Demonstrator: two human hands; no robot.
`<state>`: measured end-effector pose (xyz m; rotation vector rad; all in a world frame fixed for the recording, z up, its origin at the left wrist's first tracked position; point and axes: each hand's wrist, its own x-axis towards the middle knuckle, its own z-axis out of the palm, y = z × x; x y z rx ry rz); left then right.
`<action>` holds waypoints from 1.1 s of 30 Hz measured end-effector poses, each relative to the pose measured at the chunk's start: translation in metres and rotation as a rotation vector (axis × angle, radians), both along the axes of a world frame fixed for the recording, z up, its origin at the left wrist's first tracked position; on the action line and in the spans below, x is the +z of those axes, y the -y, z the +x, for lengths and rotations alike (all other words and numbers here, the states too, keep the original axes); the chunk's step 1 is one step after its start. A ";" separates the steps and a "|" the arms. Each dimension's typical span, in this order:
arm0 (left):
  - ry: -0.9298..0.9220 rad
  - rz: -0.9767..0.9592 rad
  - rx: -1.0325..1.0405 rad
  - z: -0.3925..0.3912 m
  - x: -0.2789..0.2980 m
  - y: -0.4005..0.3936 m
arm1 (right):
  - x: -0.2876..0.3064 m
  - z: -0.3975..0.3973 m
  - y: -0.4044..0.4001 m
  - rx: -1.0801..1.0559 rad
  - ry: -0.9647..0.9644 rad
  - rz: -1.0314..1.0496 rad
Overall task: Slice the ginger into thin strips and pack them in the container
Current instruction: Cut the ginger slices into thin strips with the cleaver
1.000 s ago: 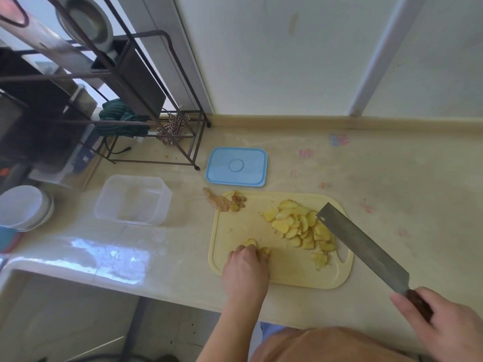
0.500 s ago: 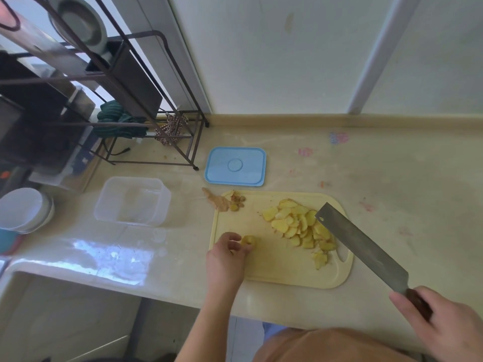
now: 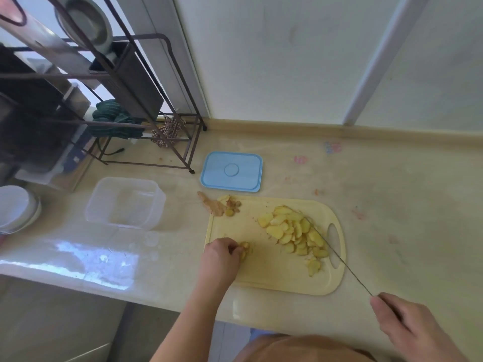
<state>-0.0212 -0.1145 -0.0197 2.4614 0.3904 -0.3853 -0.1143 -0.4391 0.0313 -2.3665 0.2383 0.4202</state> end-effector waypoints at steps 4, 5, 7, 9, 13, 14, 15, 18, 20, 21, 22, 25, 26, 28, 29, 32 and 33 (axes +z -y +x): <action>-0.039 -0.008 -0.004 0.003 -0.001 -0.003 | 0.000 0.019 0.039 0.421 -0.132 -0.129; -0.042 -0.005 -0.008 0.004 -0.001 -0.004 | -0.002 0.026 0.048 0.520 -0.141 -0.198; -0.046 -0.004 -0.008 0.004 -0.002 -0.004 | -0.005 0.046 0.063 0.673 -0.143 -0.304; -0.056 -0.006 -0.006 0.003 -0.002 -0.003 | -0.004 0.072 0.068 0.820 -0.178 -0.367; -0.077 -0.005 -0.009 0.001 -0.002 -0.003 | 0.000 0.129 0.060 1.014 -0.224 -0.405; -0.074 -0.006 -0.003 0.001 -0.003 -0.002 | 0.000 0.142 0.057 1.054 -0.227 -0.413; -0.072 -0.011 0.010 0.001 -0.003 -0.002 | -0.001 0.155 0.054 1.095 -0.227 -0.423; -0.071 -0.035 0.059 0.000 -0.006 -0.001 | -0.003 0.188 0.041 1.229 -0.221 -0.440; -0.085 -0.056 0.092 0.000 -0.006 -0.001 | -0.006 0.206 0.033 1.313 -0.211 -0.443; -0.094 -0.071 0.107 0.001 -0.006 -0.001 | -0.008 0.215 0.029 1.352 -0.196 -0.445; -0.099 -0.083 0.117 0.002 -0.006 -0.001 | -0.010 0.223 0.025 1.390 -0.178 -0.449; -0.108 -0.087 0.129 0.001 -0.006 0.000 | -0.016 0.244 0.013 1.491 -0.142 -0.482; -0.106 -0.091 0.134 0.001 -0.006 0.000 | -0.018 0.251 0.010 1.509 -0.147 -0.489; -0.096 -0.104 0.147 0.000 -0.007 0.000 | -0.021 0.264 0.004 1.529 -0.158 -0.489; -0.090 -0.108 0.151 -0.001 -0.008 0.000 | -0.022 0.270 0.001 1.540 -0.153 -0.489; -0.086 -0.108 0.156 -0.002 -0.008 -0.001 | -0.023 0.285 -0.012 1.582 -0.128 -0.514; -0.089 -0.110 0.160 -0.003 -0.008 0.000 | -0.023 0.289 -0.017 1.595 -0.124 -0.526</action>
